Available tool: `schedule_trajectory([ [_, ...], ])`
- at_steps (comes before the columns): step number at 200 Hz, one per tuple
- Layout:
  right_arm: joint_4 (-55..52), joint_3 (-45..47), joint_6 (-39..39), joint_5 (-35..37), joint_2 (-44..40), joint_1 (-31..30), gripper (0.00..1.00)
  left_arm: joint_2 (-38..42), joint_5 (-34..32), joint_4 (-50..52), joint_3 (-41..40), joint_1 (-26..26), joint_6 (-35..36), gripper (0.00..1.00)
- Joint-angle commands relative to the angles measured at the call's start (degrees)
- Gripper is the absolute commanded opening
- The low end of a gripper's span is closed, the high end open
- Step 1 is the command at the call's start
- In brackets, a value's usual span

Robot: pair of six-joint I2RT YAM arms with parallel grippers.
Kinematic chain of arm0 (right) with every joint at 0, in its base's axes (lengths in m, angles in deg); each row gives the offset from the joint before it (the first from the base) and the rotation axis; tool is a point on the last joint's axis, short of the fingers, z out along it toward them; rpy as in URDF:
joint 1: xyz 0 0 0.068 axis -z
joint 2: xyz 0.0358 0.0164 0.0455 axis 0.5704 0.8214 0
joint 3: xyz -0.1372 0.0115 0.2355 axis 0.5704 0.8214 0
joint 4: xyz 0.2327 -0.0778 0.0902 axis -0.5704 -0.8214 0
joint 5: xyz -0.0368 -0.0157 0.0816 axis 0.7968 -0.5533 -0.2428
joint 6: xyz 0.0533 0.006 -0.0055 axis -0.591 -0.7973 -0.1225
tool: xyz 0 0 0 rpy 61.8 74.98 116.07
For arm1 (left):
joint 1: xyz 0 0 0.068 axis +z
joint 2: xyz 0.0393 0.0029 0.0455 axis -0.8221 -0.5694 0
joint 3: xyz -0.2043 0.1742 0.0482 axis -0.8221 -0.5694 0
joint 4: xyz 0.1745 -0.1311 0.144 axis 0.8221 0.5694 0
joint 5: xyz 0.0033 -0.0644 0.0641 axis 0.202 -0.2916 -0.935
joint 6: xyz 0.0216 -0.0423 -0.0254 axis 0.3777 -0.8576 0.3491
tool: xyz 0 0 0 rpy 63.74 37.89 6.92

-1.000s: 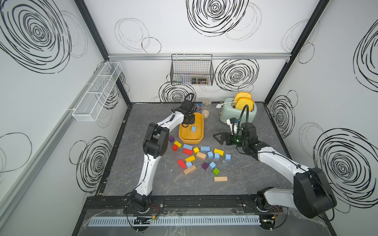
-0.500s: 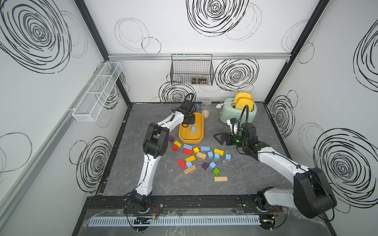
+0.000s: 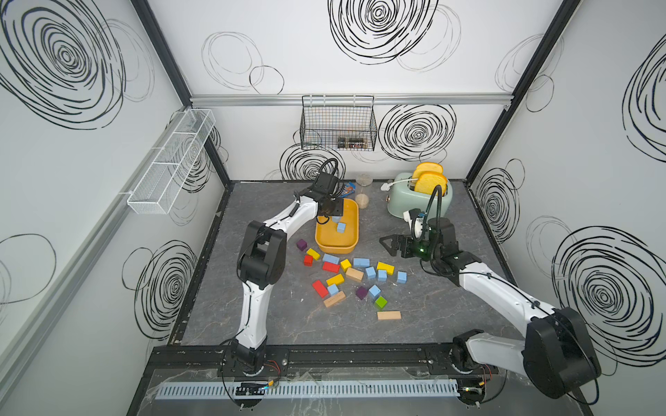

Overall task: Pick out the blue building blocks
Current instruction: Place the building block in the storage box.

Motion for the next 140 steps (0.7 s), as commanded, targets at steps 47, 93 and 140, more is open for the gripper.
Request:
schedule_trajectory([
  [47,-12.79,-4.35,2.75,8.68,-6.41,-0.19,0.98,16.85,7.61,-5.14,-9.16,-1.08,5.91,0.78],
  [93,-20.43,-6.57,2.11,13.79,-7.29,0.0,0.99,28.68,9.59,-7.91,-19.56,-2.67,6.75,0.96],
  [140,-23.76,-6.37,0.86,14.81,-7.15,0.13,0.97,40.08,11.92,-11.23,-30.95,-4.38,7.94,0.96],
])
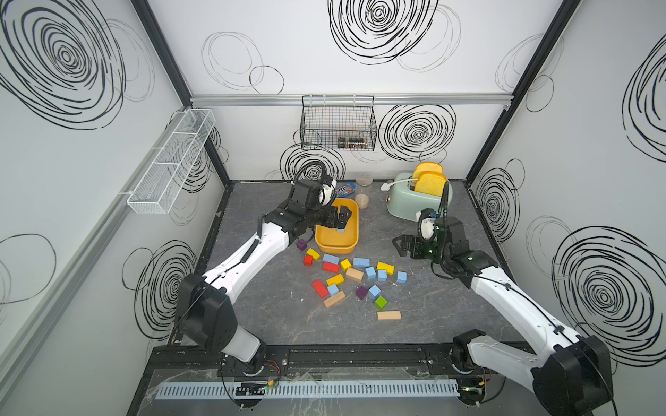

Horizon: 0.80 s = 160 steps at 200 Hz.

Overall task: Pick out the blue building blocks
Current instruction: Place the building block in the storage box, then pick up the building block from the center of the board.

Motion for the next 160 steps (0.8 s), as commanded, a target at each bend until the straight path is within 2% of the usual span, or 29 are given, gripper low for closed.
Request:
schedule_trajectory([
  [1,-4.24,-1.03,-1.05,1.83,-0.64,0.13,0.97,5.11,2.84,-4.54,-4.66,-0.66,1.88,0.96],
  [64,-6.85,1.58,-2.19,2.85,1.08,0.09,0.88,15.61,1.95,-6.25,-18.75,-6.38,7.44,0.96],
  [110,-6.41,4.37,-3.53,3.22,2.61,0.03,0.82,18.75,2.19,-9.35,-24.74,-12.34,10.9,0.96],
  [160,-6.63,5.59,-4.31,4.17,6.92,-0.03,0.78,21.53,6.06,-18.18,-32.64,-14.97,12.79,0.96],
])
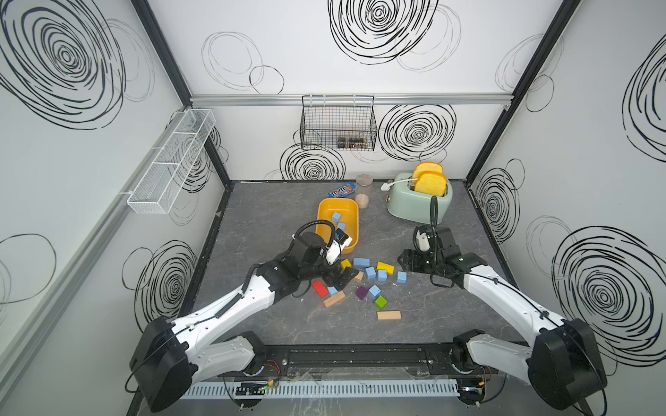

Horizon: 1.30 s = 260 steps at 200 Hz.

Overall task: Pick out the blue building blocks
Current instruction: Pick up the building block from the center of the board.

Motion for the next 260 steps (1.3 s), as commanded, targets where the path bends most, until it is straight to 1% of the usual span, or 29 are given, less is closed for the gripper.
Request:
schedule_trajectory([
  [1,-1.43,0.58,-1.06,1.29,2.03,-0.03,0.78,1.76,2.61,-7.75,-2.77,-0.86,2.58,0.96],
  [24,-2.74,-0.62,-1.65,1.32,5.38,-0.11,0.74,2.69,4.22,-9.48,-5.01,-1.28,4.22,0.96],
  [48,-4.18,-1.97,-1.98,0.71,9.35,-0.36,0.68,3.48,3.67,-10.77,-6.97,-2.0,6.11,0.96],
  [63,-3.87,-1.77,-2.53,1.04,10.5,-0.94,0.66,3.69,3.55,-11.06,-7.63,-2.1,6.79,0.96],
  [92,-2.76,-1.49,-3.79,1.88,11.15,-2.26,0.66,3.29,3.72,-11.9,-8.78,-2.28,8.01,0.96],
  [132,-2.33,-2.57,-4.65,3.71,14.21,-3.81,0.68,2.59,3.68,-12.06,-8.52,-2.58,8.79,0.96],
  [174,-2.77,-3.47,-5.71,7.03,16.6,-4.86,0.64,2.79,3.45,-12.43,-8.96,-2.79,8.82,0.96],
  [199,-2.69,-3.74,-6.07,7.67,17.61,-4.86,0.6,2.45,3.64,-12.03,-8.88,-2.95,8.94,0.96],
  [217,-2.68,-3.81,-6.25,8.14,18.6,-4.96,0.59,2.21,3.47,-12.18,-8.88,-3.06,8.95,0.96],
  [235,-2.91,-3.83,-6.42,9.32,18.98,-5.46,0.59,2.22,3.28,-12.6,-9.18,-3.1,8.8,0.96],
  [260,-3.06,-3.74,-6.6,10.57,18.87,-5.8,0.55,2.24,3.2,-12.84,-9.23,-3.15,8.98,0.96],
])
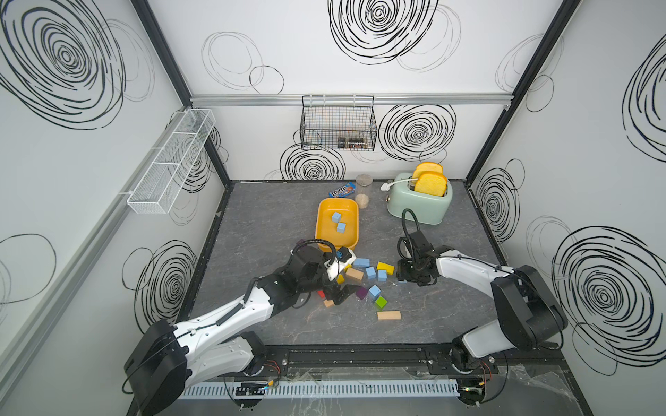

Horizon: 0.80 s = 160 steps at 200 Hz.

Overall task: Pick out the blue building blocks
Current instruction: Pick up the building block from the center of the board.

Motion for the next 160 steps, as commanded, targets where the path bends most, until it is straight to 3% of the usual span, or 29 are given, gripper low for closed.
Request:
schedule_trajectory([
  [1,-1.21,-0.99,-0.94,2.62,0.07,-0.66,0.55,-0.22,0.35,-3.0,-0.48,-0.4,1.31,0.96],
  [121,-1.08,-1.02,-0.67,3.09,-0.02,-2.37,0.31,0.14,-1.1,-2.7,-0.66,-0.18,2.33,0.96],
  [160,0.14,0.44,-0.43,2.78,-4.32,-2.64,0.2,0.25,-1.75,-2.94,-0.66,-0.07,2.36,0.96],
])
